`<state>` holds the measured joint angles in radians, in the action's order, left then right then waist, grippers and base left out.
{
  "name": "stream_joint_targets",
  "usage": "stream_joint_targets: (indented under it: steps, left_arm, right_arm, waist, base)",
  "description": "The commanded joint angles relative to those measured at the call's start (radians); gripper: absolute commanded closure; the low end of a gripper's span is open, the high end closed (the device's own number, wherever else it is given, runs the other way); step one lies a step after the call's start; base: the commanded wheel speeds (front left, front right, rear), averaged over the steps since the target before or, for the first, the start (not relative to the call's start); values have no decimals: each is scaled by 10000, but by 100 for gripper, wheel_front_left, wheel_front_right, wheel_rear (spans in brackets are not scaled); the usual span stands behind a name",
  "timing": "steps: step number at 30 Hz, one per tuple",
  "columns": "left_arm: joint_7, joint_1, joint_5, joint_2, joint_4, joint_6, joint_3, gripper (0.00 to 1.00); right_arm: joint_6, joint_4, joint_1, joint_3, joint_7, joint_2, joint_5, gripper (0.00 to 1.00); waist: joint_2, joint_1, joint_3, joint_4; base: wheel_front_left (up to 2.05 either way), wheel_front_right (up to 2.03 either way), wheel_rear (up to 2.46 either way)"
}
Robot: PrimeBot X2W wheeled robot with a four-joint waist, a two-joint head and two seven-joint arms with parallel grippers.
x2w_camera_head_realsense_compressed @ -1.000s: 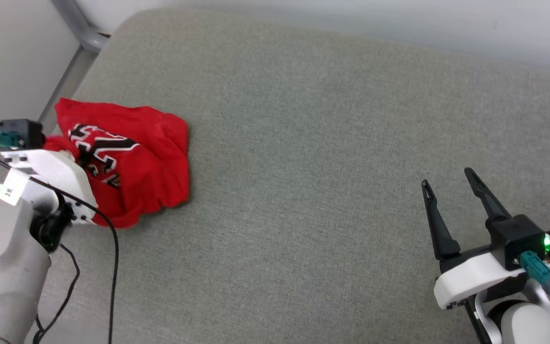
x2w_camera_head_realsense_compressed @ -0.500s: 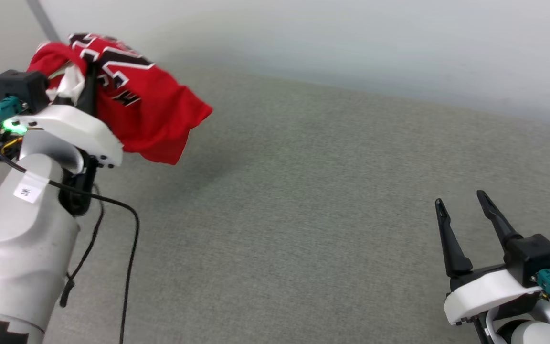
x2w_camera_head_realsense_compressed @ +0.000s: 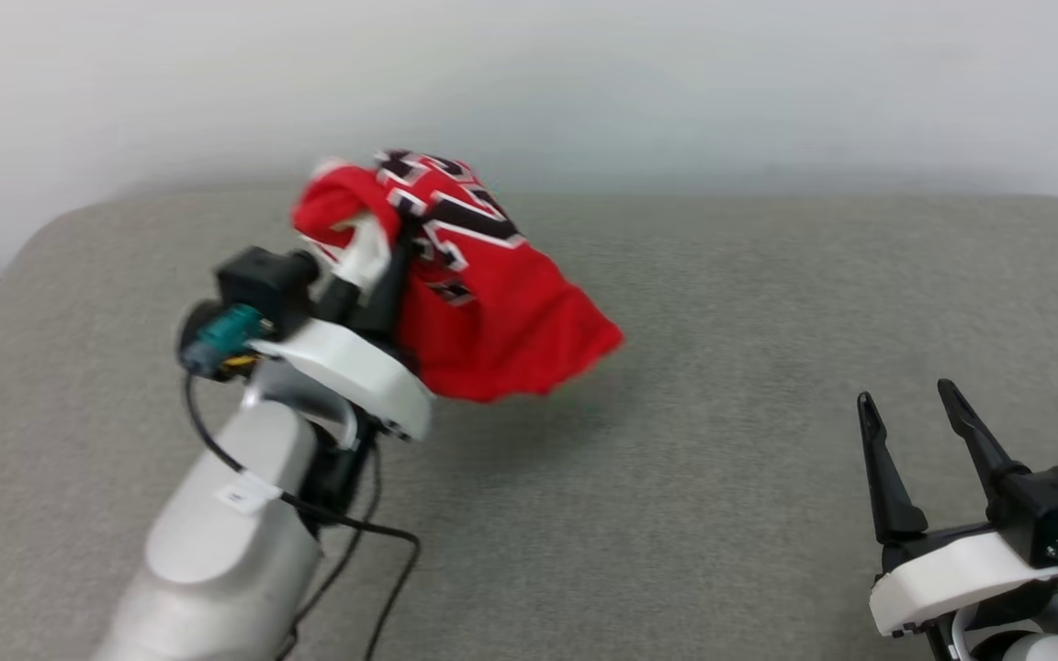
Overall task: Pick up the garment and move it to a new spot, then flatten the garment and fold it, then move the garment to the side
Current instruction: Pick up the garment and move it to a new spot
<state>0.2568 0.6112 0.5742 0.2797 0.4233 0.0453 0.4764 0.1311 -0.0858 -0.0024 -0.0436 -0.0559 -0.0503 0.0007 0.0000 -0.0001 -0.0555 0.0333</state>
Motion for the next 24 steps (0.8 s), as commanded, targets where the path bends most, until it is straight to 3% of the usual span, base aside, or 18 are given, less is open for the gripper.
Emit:
stream_joint_targets:
  steps: [1,7,15,17,18,24]
  left_arm:
    - [-44,-145,-79,-112,-95,81,122,100]
    - [-516,-744,-69,-987,-182,433,1341,100]
    - [-1108,-1483,-37,-1558,955,746,2868,100]
    - [-1113,-1539,-25,-1548,1199,780,3131,40]
    - [-1026,-1521,-27,-1538,1260,796,3220,0]
    - [-436,-1339,-181,-1368,1145,832,3467,0]
  right_arm:
    - [-7,-41,38,-45,-45,1,48,0]
    - [-7,-92,-23,-130,-160,5,94,0]
    - [-7,70,-253,-109,-454,2,314,0]
    - [-7,139,-330,-86,-506,5,348,0]
    - [-7,176,-362,-78,-524,4,353,0]
    - [-7,367,-341,-126,-523,2,241,0]
  waist:
    - [0,1,-77,-614]
    - [0,1,-687,-1374]
    - [0,1,-1385,-1585]
    - [0,1,-1439,-1504]
    - [0,1,-1438,-1443]
    - [0,1,-1092,-896]
  base:
    - [0,0,0]
    - [0,0,0]
    - [0,0,0]
    - [0,0,0]
    - [0,0,0]
    - [0,0,0]
